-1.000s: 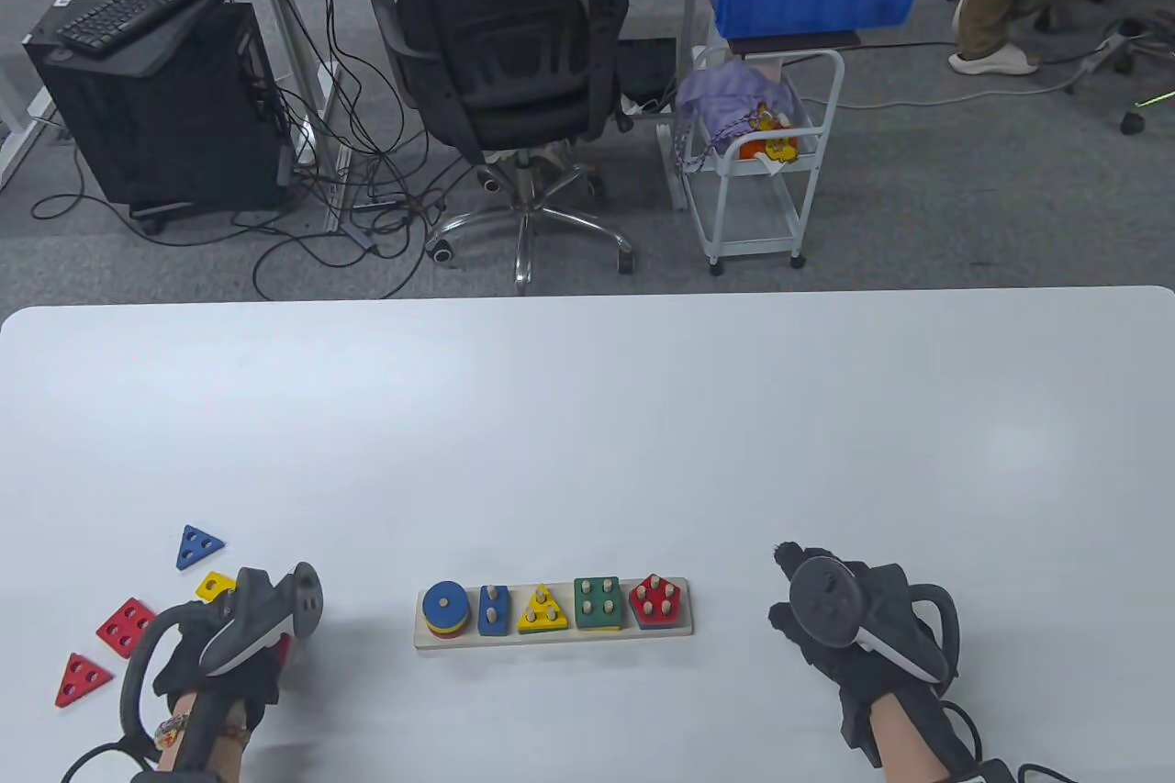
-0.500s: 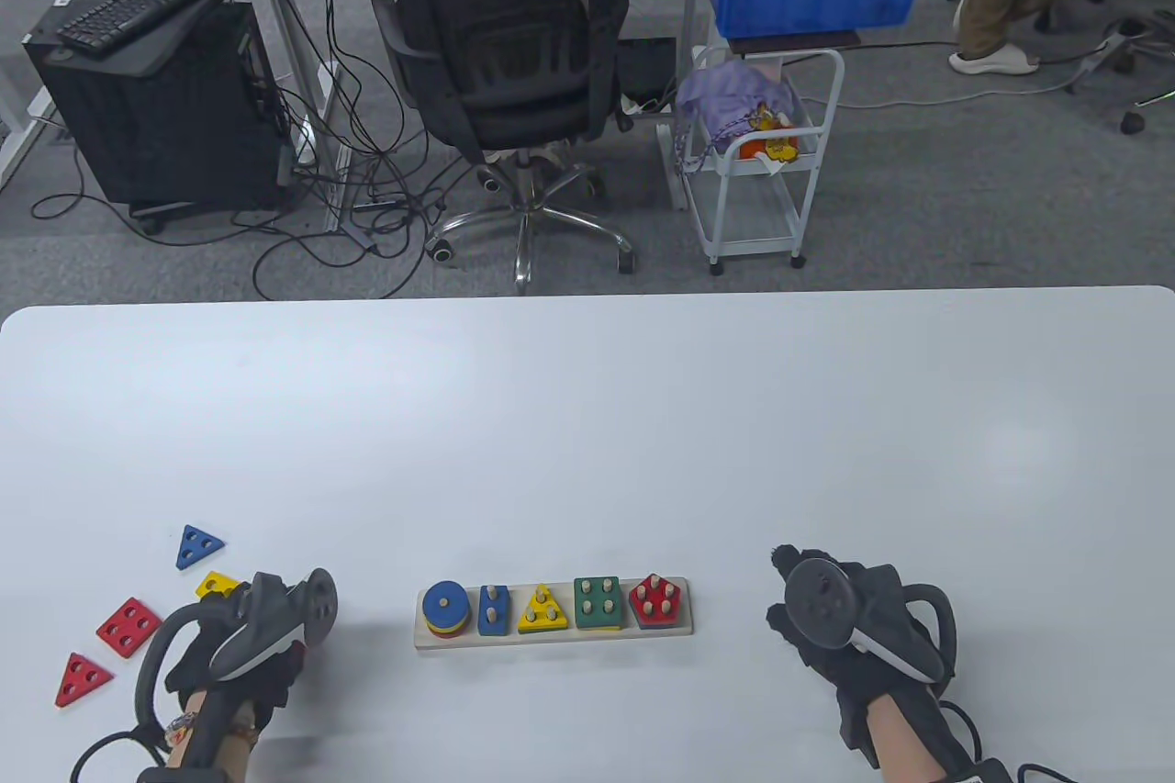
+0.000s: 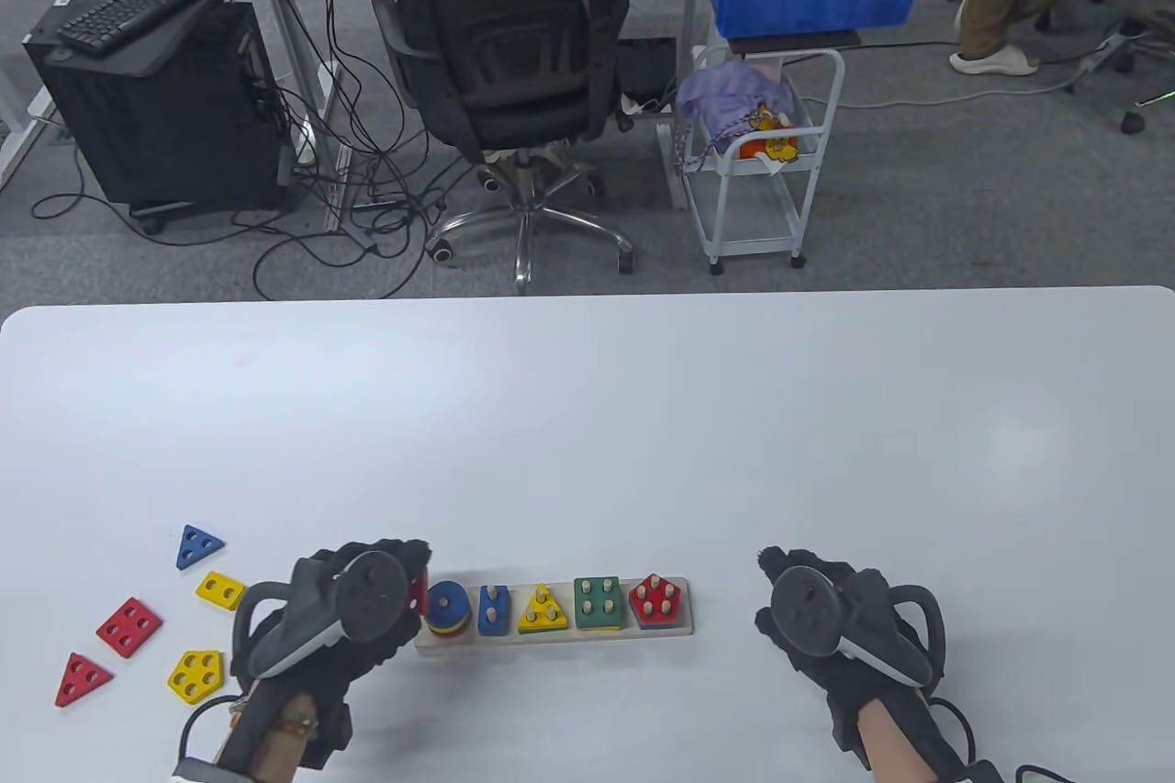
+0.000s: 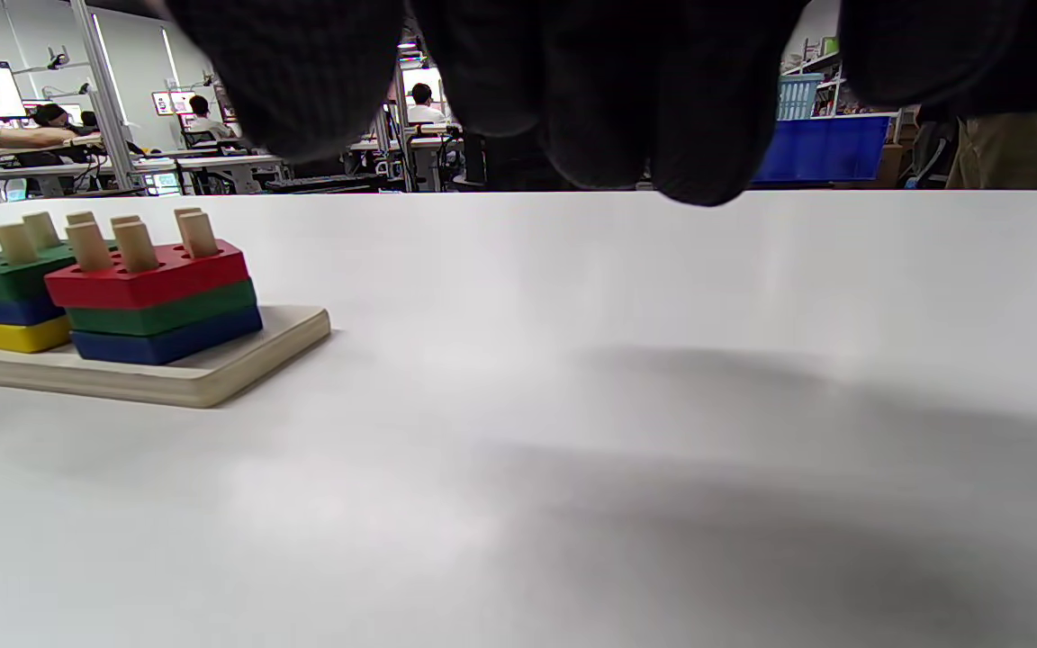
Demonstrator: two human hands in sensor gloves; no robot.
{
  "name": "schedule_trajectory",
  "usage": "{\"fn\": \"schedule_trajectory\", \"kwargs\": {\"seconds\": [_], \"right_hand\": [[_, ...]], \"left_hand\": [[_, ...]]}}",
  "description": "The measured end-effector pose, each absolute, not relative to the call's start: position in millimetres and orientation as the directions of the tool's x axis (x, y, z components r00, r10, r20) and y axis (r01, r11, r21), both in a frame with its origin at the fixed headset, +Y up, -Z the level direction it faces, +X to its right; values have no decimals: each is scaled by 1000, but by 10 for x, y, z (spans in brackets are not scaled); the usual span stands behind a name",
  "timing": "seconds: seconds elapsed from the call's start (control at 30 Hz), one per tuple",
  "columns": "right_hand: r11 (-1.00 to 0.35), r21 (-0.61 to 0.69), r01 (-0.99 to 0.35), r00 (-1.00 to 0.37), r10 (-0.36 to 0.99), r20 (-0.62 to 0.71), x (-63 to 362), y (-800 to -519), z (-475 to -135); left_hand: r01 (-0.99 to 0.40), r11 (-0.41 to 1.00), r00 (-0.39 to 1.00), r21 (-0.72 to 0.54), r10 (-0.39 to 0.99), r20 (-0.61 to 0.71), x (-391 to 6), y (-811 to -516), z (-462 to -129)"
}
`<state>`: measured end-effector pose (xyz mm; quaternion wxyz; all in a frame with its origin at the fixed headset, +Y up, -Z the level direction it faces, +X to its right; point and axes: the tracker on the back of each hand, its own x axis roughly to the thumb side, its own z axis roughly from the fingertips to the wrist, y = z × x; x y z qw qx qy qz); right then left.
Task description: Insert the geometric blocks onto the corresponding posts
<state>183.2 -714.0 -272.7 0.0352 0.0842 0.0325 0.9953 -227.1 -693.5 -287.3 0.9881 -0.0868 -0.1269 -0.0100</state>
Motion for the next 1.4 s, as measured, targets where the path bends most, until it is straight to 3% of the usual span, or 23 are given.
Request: {"fn": "schedule_trajectory", "kwargs": {"seconds": [0.13, 0.3, 0.97, 1.17, 1.4], "right_hand": [[-995, 86, -52, -982, 67, 174, 1812, -7176, -2729], [-995, 97, -31, -981, 49, 189, 1776, -7203, -2727], [-992, 116, -58, -979, 79, 188, 1800, -7200, -2728], [-991, 115, -63, -980, 84, 182, 1812, -7196, -2729], [-990, 129, -60, -980, 83, 180, 1809, -7216, -2731]], "left_hand": [[78, 981, 946, -179, -16, 324, -1885, -7008, -2872], [145, 972, 938, -185, -76, 338, -1695, -7127, -2936], [122, 977, 948, -175, -63, 313, -1894, -7221, -3007], [-81, 985, 991, -151, 96, 94, -2606, -6980, -3066], [-98, 977, 932, -191, 22, -363, -3697, -7082, -3160]]}}
